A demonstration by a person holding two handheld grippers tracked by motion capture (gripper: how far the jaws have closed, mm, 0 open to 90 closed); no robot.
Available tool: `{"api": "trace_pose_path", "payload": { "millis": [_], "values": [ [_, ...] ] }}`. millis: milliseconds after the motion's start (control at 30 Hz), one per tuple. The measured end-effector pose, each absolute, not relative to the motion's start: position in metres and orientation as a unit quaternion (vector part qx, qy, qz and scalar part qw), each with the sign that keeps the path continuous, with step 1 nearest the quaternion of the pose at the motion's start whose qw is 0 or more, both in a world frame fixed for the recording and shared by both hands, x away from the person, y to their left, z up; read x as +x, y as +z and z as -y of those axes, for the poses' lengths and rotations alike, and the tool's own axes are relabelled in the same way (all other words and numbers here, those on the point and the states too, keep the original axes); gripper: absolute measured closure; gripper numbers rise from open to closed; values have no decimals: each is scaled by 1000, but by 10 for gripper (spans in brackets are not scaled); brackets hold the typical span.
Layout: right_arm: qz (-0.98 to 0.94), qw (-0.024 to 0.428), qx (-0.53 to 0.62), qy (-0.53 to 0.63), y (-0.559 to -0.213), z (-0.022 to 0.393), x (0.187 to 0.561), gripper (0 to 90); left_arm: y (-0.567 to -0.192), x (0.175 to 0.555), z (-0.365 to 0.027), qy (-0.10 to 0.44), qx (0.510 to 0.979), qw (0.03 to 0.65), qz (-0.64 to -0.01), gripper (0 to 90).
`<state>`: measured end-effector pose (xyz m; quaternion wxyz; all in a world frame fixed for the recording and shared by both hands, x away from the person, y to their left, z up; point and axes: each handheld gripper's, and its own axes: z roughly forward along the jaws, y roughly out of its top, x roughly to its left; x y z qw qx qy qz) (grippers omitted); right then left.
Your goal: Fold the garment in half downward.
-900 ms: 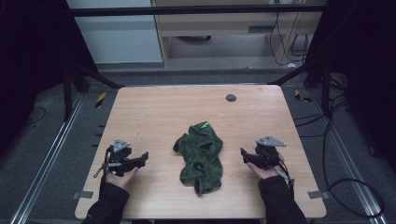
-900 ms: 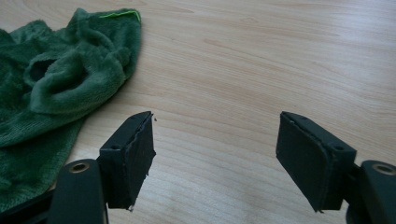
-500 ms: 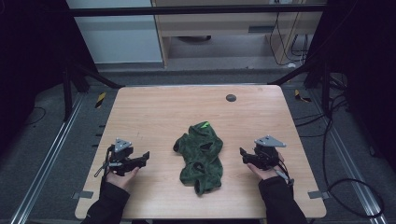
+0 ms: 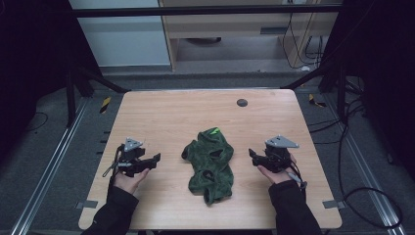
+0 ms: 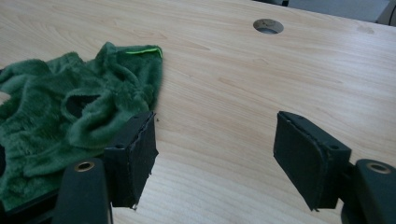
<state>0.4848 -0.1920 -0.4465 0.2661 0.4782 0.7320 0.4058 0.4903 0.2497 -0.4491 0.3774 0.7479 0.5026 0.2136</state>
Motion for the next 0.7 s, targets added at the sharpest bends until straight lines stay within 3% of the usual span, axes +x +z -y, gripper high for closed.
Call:
{"api": "trace_pose_path", "payload": {
  "millis": [700],
  "values": [
    [-735,255,467,421,-425,162,518,351,-424,525,-224,204,755,403,-475,334]
  ]
}}
